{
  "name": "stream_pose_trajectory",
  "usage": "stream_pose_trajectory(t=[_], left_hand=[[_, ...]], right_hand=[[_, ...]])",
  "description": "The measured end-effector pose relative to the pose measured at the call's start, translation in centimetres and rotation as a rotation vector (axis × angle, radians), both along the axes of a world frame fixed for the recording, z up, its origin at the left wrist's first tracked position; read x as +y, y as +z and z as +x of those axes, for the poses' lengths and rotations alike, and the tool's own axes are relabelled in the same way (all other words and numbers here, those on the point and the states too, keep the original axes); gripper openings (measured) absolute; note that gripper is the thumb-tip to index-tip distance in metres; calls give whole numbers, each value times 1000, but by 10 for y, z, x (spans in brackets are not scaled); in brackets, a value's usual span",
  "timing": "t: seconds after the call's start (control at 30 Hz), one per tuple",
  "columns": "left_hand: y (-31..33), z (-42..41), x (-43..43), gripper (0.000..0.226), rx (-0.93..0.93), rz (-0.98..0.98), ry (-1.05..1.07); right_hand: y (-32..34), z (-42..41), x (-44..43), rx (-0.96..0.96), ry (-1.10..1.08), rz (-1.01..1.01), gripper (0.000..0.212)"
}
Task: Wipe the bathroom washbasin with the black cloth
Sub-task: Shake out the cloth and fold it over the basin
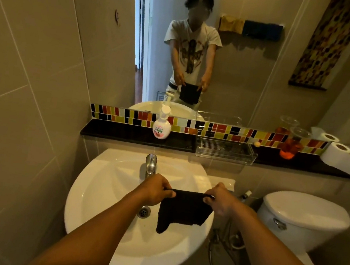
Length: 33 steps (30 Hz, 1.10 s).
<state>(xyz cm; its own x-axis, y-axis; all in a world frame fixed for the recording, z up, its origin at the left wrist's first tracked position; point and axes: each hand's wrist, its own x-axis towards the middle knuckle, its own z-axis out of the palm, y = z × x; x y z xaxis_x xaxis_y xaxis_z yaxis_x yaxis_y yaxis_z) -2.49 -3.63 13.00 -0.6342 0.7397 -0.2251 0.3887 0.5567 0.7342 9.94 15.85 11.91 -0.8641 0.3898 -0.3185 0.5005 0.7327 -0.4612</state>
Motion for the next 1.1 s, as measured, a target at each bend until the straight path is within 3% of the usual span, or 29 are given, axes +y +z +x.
stream_pose_trajectory(t=[0.2, 0.3, 0.5, 0.87, 1.0, 1.1], left_hand=[[27, -4, 36, 24, 119, -21, -107], [50, -11, 56, 23, 241, 39, -128], [92, -43, 94, 26, 291, 139, -165], [86, -111, 180, 20, 106, 54, -268], [91, -140, 219, 16, 172, 69, -221], [93, -165, 246, 17, 268, 155, -132]], right_hand=[[34, 11, 28, 86, -60, -7, 16], [59, 14, 43, 181, -69, 13, 16], [102, -5, 84, 251, -51, 66, 12], [109, -56, 176, -16, -36, -65, 14], [122, -91, 211, -30, -31, 17, 16], [127, -124, 237, 70, -45, 105, 21]])
